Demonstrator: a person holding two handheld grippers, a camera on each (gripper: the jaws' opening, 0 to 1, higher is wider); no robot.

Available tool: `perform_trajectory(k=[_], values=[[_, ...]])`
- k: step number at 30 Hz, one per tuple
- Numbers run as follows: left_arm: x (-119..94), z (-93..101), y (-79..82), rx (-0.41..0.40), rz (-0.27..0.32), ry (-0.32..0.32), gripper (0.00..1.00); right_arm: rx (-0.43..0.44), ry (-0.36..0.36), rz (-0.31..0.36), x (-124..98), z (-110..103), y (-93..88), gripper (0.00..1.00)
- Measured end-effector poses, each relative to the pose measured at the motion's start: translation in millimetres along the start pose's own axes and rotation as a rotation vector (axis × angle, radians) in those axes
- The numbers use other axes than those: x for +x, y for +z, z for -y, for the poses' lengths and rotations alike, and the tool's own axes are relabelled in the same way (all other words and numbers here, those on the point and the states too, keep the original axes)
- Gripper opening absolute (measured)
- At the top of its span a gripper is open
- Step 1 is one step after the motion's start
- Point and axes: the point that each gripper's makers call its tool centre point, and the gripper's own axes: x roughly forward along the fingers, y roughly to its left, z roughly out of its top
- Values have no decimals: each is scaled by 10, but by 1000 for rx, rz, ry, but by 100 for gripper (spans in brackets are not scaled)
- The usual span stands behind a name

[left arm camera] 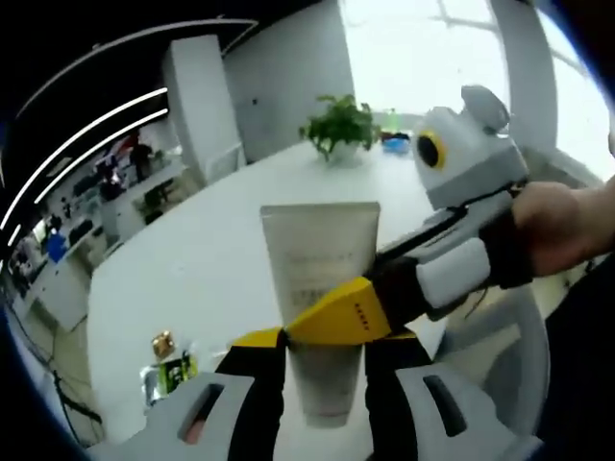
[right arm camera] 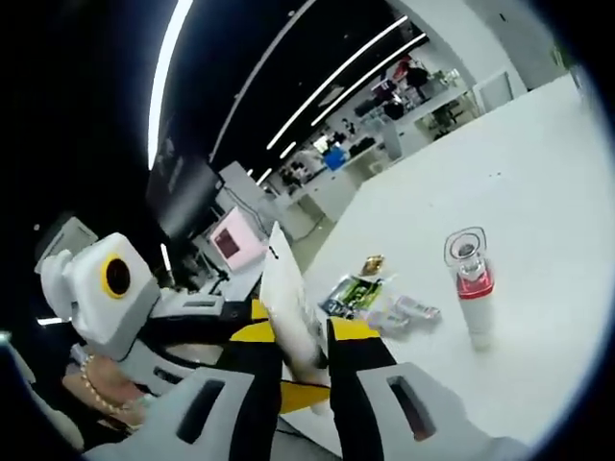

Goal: Arrange the skincare products in the storage area until every visible bottle or jar stands upright without overlapping.

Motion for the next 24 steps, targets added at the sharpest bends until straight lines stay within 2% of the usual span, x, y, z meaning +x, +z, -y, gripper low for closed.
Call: perform_trajectory(k=[5,9,11,13,15,17,19,21,22,24], values=[[-5,6,-93,-28,5,2,37,-81,29,-20,18,-8,-60,13],[-34,30,-195,-3,-9,-17,37,-129,53,-38,50,-47,-166,12],[-58,43,-312,37,-41,-43,37,-236,62,-87,70,-60,-274,12],[-103,41,-357,57,-31,-46,38,-278,57,-117,88,-34,-337,12],[-167,44,-454,54,-60,-62,41,-347,71,-151,102,-25,-397,12],[-227,-37,-531,68,-68,-56,46,-452,92,-187,117,-18,-449,12],[-295,-101,-576,80,-79,-63,46,-589,113,-230,125,-25,-513,12],[-341,-133,-550,95,-69,-78,46,-720,149,-277,133,-47,-596,12],[-372,-151,-526,107,-60,-90,45,-759,169,-297,132,-67,-641,12],[-413,-155,-465,147,-46,-117,42,-774,224,-308,149,-102,-699,12]])
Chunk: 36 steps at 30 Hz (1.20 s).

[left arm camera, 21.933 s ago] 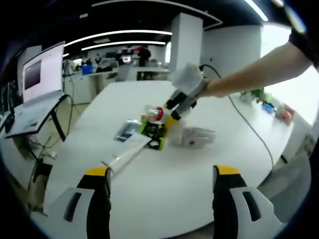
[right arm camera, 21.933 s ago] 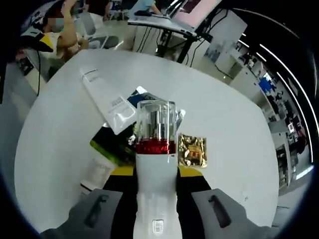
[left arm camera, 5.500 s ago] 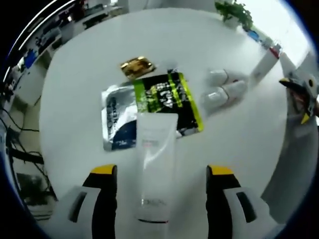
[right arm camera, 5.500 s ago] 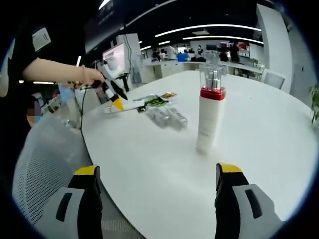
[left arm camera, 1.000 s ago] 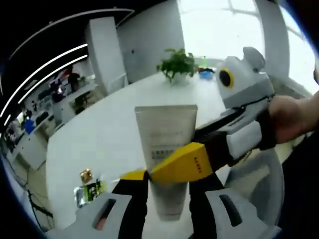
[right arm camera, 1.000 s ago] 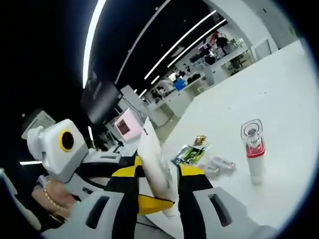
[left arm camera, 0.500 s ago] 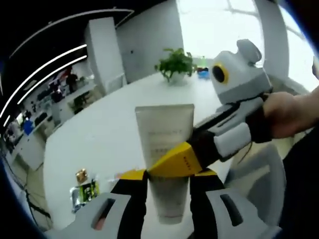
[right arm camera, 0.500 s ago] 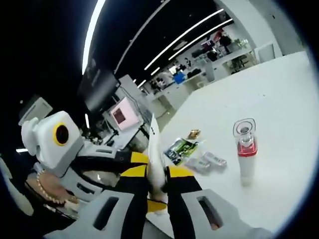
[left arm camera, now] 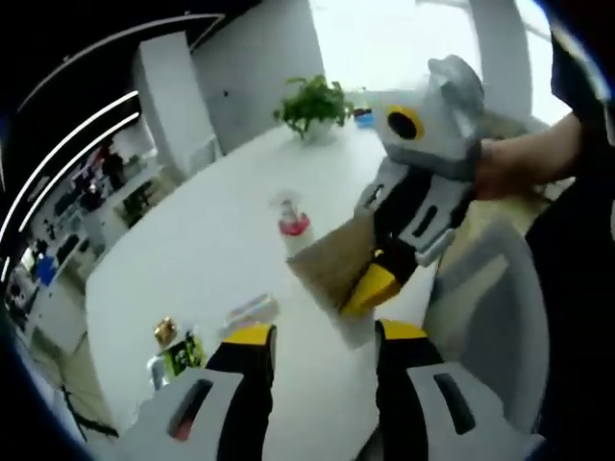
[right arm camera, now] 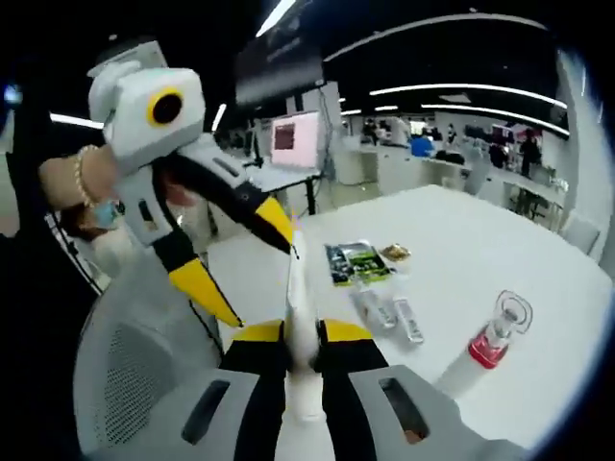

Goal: Arrange the skincare products in the storage area until every visible bottle or jar stands upright without overlapping.

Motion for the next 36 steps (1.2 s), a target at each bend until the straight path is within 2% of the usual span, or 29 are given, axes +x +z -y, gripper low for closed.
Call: perform_trajectory(k=[4,6,8,11,13,17,22,23,30,33,34,36], values=[[-30,70,63,128,-8,-67,38,-80,90,18,20,-171,16,12],[-39,139,126,154,1,-103,36,-126,138,34,34,-282,28,12],[-45,260,150,190,-9,-163,32,-125,171,54,51,-348,14,12],[-39,384,77,275,-60,-228,28,-154,202,53,68,-433,-19,12],[-41,459,26,288,-89,-272,24,-184,232,46,79,-488,-55,12],[1,519,-60,310,-108,-333,18,-170,255,41,134,-514,-130,12],[95,519,-230,320,-166,-376,16,-151,253,29,239,-515,-245,12],[106,514,-253,325,-169,-383,17,-131,255,55,236,-502,-197,12],[139,529,-217,314,-138,-419,16,-106,229,55,238,-467,-217,14],[163,560,-189,327,-113,-440,14,-40,171,42,211,-416,-259,18],[173,556,-188,331,-111,-437,14,-16,136,11,205,-375,-339,20],[179,555,-171,342,-101,-441,14,16,111,-26,213,-391,-473,23]])
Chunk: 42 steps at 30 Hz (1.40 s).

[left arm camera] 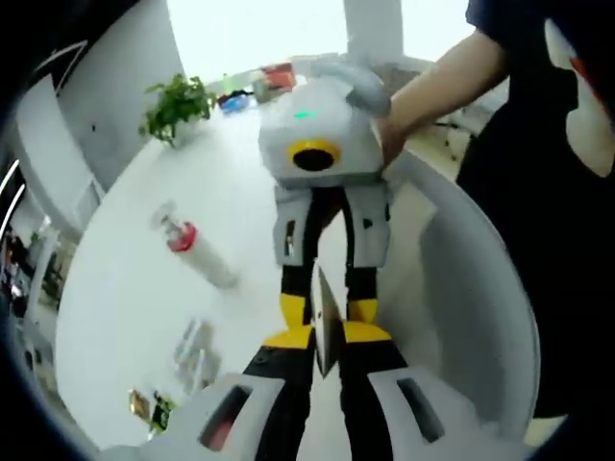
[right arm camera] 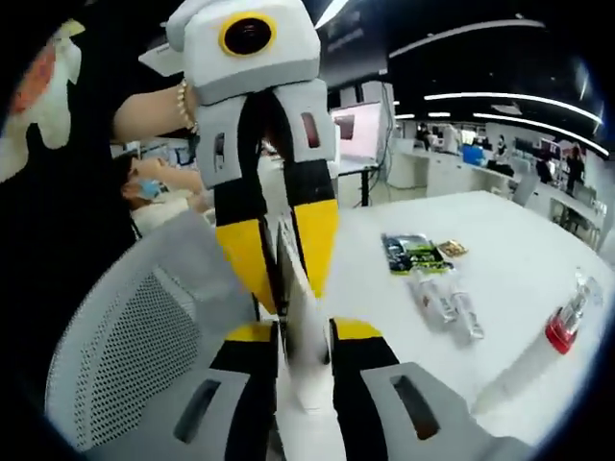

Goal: Arrange the skincare products in the storage area until every visible bottle or jar stands upright without overlapping.

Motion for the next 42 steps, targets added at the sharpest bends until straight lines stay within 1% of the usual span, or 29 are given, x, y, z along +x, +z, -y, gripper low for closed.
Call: perform_trajectory(k=[1,3,4,6,8,9,12,16,18,20,22,24,26,29,32,34,35,36,37,38,40,42], values=[[-2,-2,3,6,4,-3,14,14,-19,-1,7,3,-27,24],[-3,6,4,15,9,-11,14,31,-27,-11,34,-33,-80,27],[-3,12,2,21,12,-17,14,21,-36,-33,55,-34,-127,27],[-1,13,8,32,19,-18,14,-23,-61,-109,79,17,-265,27],[-2,24,16,43,23,-20,14,-48,-79,-144,104,59,-325,22],[-2,21,19,61,24,-16,14,-34,-65,-129,148,48,-310,22],[-14,-13,-13,81,15,-10,15,-37,-64,-120,169,86,-277,21],[10,-47,-54,80,15,-24,15,-76,-38,-148,176,121,-273,20],[72,-57,-96,73,0,-31,17,-83,-30,-158,180,133,-270,20],[141,-55,-149,103,-30,-36,18,-92,-20,-167,182,147,-264,20],[213,-82,-180,110,-45,-24,19,-94,-17,-168,178,182,-262,20],[228,-145,-183,90,-42,-19,19,-92,-7,-164,165,229,-270,20],[240,-235,-186,56,-26,-9,19,-92,-9,-161,155,283,-272,20],[258,-307,-169,51,-21,-3,19,-94,-6,-157,151,386,-256,20],[288,-419,-146,48,-28,9,19,-91,-3,-157,148,500,-254,21],[304,-485,-133,39,-29,18,19,-73,-17,-160,132,577,-262,22],[313,-519,-128,37,-29,25,19,-67,-34,-174,124,643,-296,22],[328,-577,-126,30,-30,31,19,-68,-55,-204,100,690,-354,22],[337,-606,-120,30,-29,32,19,-62,-69,-216,87,709,-387,23],[347,-639,-111,25,-28,33,19,-53,-72,-211,82,716,-402,24],[369,-701,-101,28,-25,35,19,6,-97,-184,48,737,-452,28],[392,-776,-94,32,-26,39,19,30,-127,-190,-6,763,-524,32]])
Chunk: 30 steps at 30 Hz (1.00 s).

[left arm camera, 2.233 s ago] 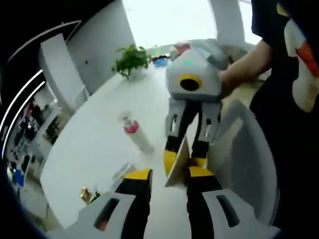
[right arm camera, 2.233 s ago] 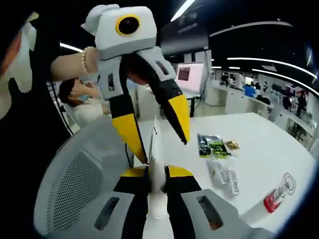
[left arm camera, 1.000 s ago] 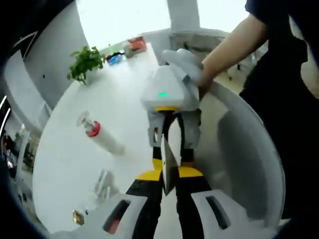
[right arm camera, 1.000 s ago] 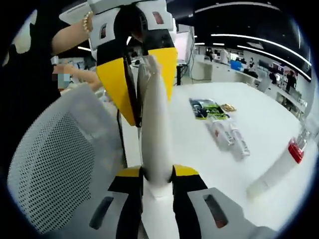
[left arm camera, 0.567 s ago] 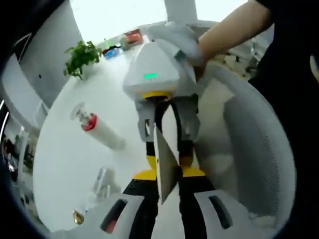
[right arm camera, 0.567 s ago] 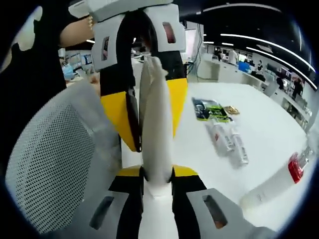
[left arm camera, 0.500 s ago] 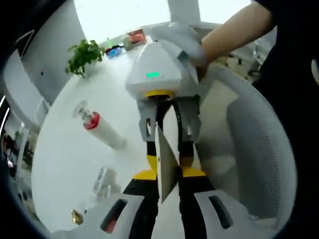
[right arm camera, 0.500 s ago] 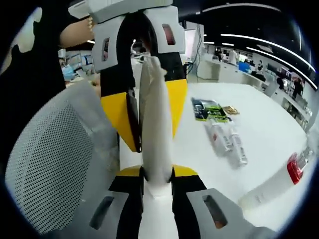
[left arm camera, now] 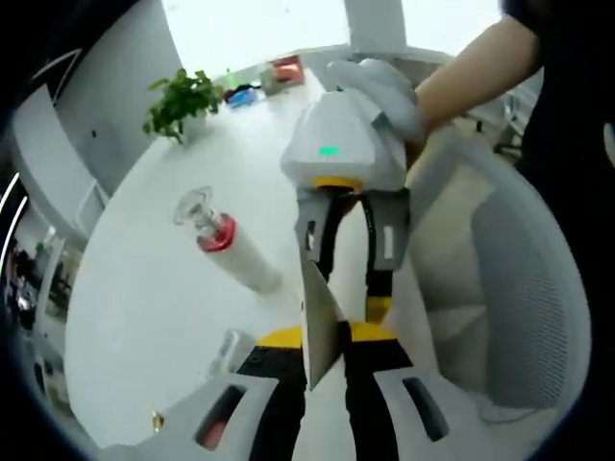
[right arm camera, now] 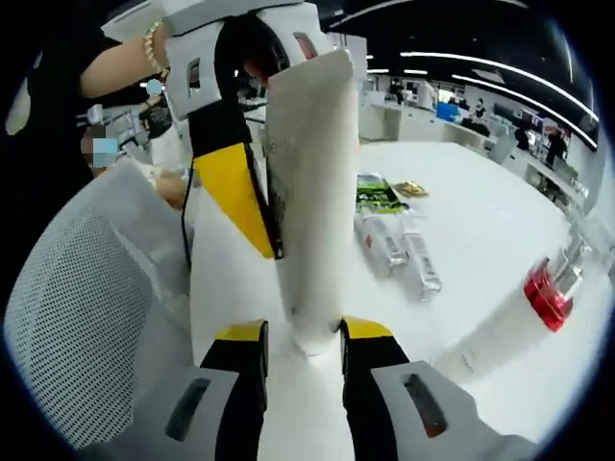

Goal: Arrange the skincare products in the storage area until every visible bottle or jar stands upright without overlapping.

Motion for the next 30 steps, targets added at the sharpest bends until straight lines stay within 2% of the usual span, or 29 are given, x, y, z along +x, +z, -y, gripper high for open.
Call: perform_trajectory(k=[6,10,15,20,27,30], values=[[69,-220,10,3,0,13,19,84,-53,18,-133,39,-187,39],[122,-387,30,3,-5,17,19,129,-68,47,-223,41,-226,44],[182,-507,73,12,-6,19,19,180,-105,65,-309,78,-307,48],[236,-649,101,9,-4,27,19,200,-119,58,-367,54,-377,56],[292,-795,130,10,-1,28,19,237,-160,61,-463,57,-468,62],[303,-809,151,12,0,27,19,218,-174,34,-477,66,-491,66]])
